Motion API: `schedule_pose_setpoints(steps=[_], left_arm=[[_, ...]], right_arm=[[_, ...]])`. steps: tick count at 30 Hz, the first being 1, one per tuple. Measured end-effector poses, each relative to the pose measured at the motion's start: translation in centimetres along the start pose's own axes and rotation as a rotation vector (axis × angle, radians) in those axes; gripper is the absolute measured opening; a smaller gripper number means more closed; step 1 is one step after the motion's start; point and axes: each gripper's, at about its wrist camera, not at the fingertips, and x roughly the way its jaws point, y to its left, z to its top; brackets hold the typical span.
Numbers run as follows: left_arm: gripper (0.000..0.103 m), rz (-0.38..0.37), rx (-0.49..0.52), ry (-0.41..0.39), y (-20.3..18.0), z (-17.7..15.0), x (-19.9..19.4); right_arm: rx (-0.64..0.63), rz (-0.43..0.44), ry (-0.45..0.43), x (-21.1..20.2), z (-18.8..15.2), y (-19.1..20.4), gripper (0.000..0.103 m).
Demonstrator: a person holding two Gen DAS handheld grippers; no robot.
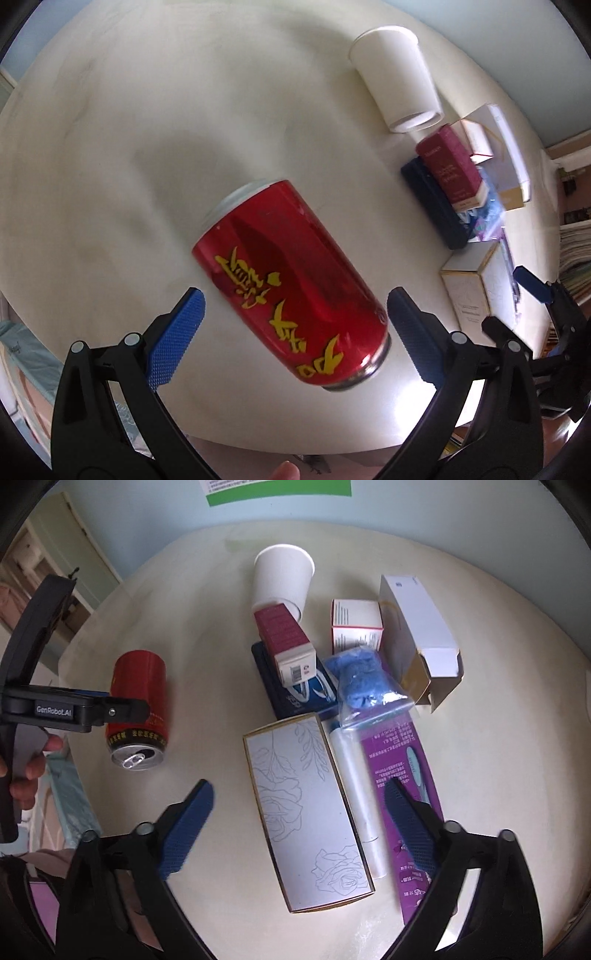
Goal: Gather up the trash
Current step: 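Grasp the red can with the left tool while the right tool grasps the rose-printed box, then carry the red can and rose-printed box to the teal wastebasket and release both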
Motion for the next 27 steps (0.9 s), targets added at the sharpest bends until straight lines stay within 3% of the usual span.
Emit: schedule_pose_setpoints(steps=[6,7,8,9,20,27], left_arm=[[0.093,0.031,-0.044,0.016,0.5,0.0,1.6],[0.08,0.022,-0.048,0.02,0.6,0.0,1.9],[0.07,0.014,-0.052,0.03,0.8,0.0,2.1],[0.068,0.013,-0.053,0.035,1.0,0.0,2.3],[0.067,0.032,0.086,-0.051,1.9,0.0,0.1],[0.067,0.005,0.197,-0.091,2.0,1.0,-1.4]], right_arm=[[-0.021,0.035,0.048,1.4,-0.2,-0.6,0.069],[-0.022,0.044,0.057,1.5,-0.4,-0.7,0.059],[-0.018,0.058,0.065,1.6,-0.3,-0.8,0.056],[-0.011,0.068,0.065,1.7,-0.2,-0.9,0.056],[0.087,0.155,-0.025,-1.1,1.1,-2.8,0.052],[0.171,0.105,-0.113,-4.2,0.6,-2.5,0.052]])
